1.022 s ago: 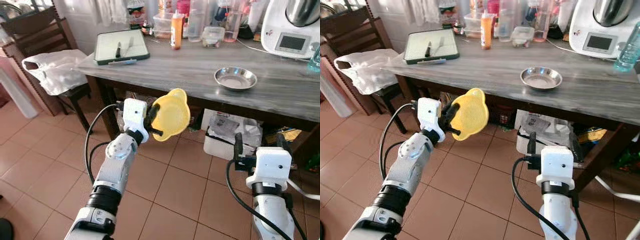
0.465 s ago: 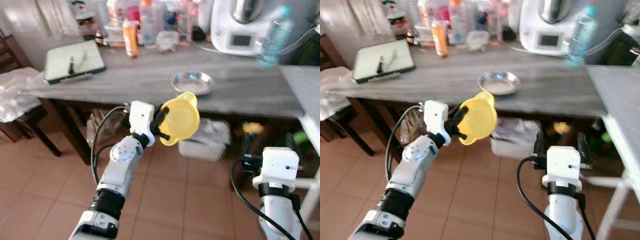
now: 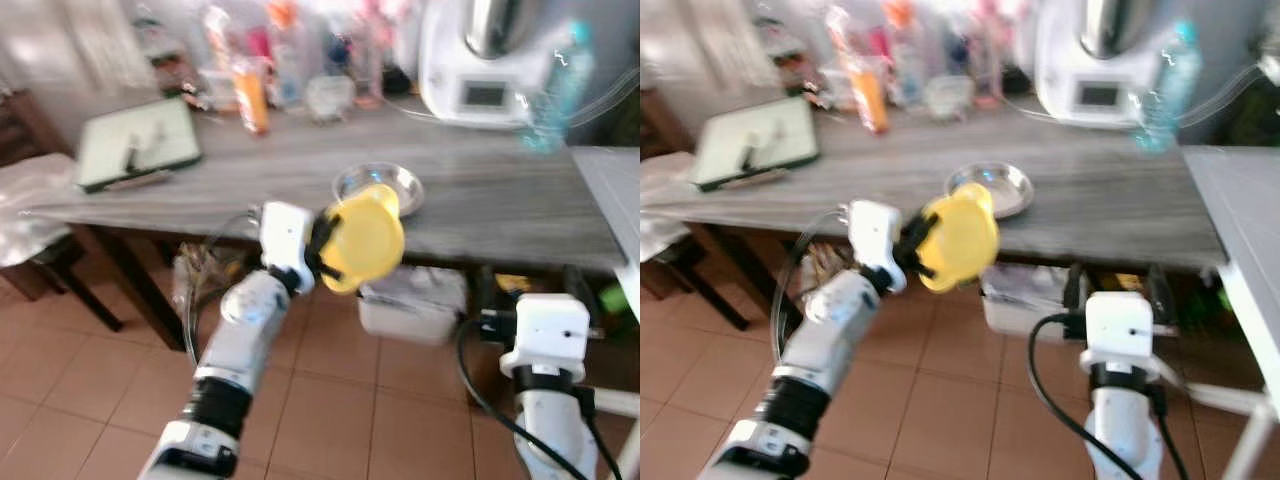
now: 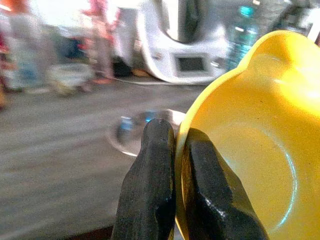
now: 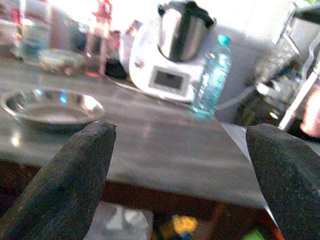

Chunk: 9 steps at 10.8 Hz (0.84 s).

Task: Setting the table

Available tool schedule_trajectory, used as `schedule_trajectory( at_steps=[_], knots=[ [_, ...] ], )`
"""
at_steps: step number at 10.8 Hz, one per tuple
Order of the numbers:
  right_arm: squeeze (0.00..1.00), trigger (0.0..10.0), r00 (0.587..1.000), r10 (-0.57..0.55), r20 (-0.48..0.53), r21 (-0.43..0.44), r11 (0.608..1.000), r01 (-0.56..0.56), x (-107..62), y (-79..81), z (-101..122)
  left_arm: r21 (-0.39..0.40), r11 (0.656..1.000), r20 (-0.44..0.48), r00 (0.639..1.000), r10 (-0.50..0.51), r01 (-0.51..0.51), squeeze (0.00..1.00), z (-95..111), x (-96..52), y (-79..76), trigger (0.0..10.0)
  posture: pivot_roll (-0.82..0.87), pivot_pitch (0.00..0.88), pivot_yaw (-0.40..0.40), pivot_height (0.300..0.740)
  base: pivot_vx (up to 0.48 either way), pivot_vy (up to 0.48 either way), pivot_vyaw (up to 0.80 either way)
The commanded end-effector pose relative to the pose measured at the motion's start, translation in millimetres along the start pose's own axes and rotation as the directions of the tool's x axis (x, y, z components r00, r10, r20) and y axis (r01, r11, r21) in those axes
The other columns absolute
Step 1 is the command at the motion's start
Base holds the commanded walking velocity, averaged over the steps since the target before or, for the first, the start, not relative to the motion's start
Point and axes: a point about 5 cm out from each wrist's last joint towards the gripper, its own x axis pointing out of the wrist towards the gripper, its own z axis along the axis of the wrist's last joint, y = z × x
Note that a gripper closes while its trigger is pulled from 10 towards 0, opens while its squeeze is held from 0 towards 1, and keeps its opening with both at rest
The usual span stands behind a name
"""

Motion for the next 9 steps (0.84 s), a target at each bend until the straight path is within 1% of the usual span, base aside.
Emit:
schedule_trajectory(
  at_steps=[1,5,9],
  knots=[
    [0.0,10.0,1.0,0.01,0.012,0.016,1.0,-0.01,-0.1,4.0,3.8,0.008,1.0,0.002,1.0,0.028,-0.028,0.0,2.0,-3.9,9.9,10.0,0.02,0.037,0.078,0.74,0.352,0.0,0.0],
    [0.0,10.0,1.0,0.016,0.012,0.008,1.0,-0.016,-0.9,4.1,4.0,-0.005,1.0,0.013,1.0,0.012,-0.012,0.0,6.6,-0.8,4.5,10.0,0.01,0.041,0.077,0.74,0.351,0.0,0.0],
    [0.0,10.0,1.0,0.014,0.018,0.004,1.0,-0.014,-0.6,4.2,4.9,-0.013,1.0,0.007,1.0,0.002,-0.002,0.0,5.7,-0.4,2.4,10.0,0.01,0.038,0.076,0.74,0.346,0.0,0.0]
  ],
)
